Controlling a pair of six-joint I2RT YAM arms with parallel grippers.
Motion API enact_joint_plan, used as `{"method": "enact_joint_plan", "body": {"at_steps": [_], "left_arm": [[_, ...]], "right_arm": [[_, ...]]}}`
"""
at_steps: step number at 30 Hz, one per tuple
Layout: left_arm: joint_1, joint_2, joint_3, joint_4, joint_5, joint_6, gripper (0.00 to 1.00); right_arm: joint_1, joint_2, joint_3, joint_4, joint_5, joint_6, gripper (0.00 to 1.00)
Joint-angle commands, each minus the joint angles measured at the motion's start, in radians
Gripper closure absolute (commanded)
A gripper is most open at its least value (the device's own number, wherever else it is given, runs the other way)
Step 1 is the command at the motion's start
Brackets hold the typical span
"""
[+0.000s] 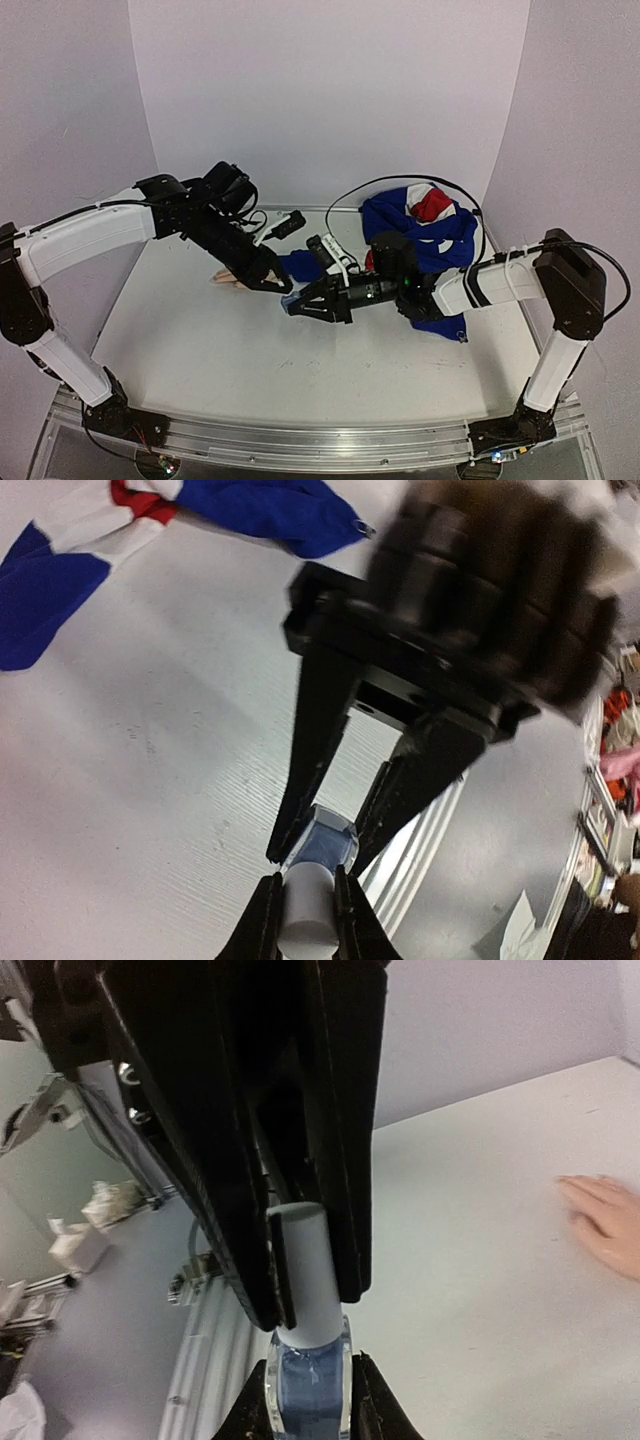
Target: Paint the nails
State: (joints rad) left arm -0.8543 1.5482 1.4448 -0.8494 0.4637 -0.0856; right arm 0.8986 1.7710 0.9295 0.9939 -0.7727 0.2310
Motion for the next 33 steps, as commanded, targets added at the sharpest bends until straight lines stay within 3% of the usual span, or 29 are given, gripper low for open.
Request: {"method": "enact_joint_plan", "body": {"at_steps": [1,10,14,17,21,29,33], "left_arm": [[-0.060,0.016,-0.046,0.024,0.170,0.180,1.00],[-0.061,-0.099,-0.080,0.156,0.178,0.168,0.99],[-0.060,-0.173,-0.108,0.212,0.079,0.121,0.87],[-0.060,-0.249,-0.139,0.245,-0.023,0.096,0.81],[-0.060,-0.351,-0.182,0.273,-0.177,0.026,0.62],[-0.058,-0.576,-0.309,0.369,-0.319,-0.087,0.17],[-0.058,-0.634,-0.357,0.447,-0.360,-0.209,0.11]], "right_arm": [[0.044,-0.107,0.156,0.502,-0.374,0.232,1.00],[0.043,-0.174,0.059,0.523,-0.268,0.248,1.00],[0.042,-0.205,0.012,0.488,-0.183,0.192,1.00],[0.041,-0.234,-0.006,0.365,-0.107,0.107,1.00],[0.042,-0.273,-0.022,0.215,-0.004,0.010,1.00],[0.041,-0.325,-0.051,0.106,0.241,-0.045,1.00],[0.053,-0.311,-0.021,0.038,0.510,-0.032,1.00]]}}
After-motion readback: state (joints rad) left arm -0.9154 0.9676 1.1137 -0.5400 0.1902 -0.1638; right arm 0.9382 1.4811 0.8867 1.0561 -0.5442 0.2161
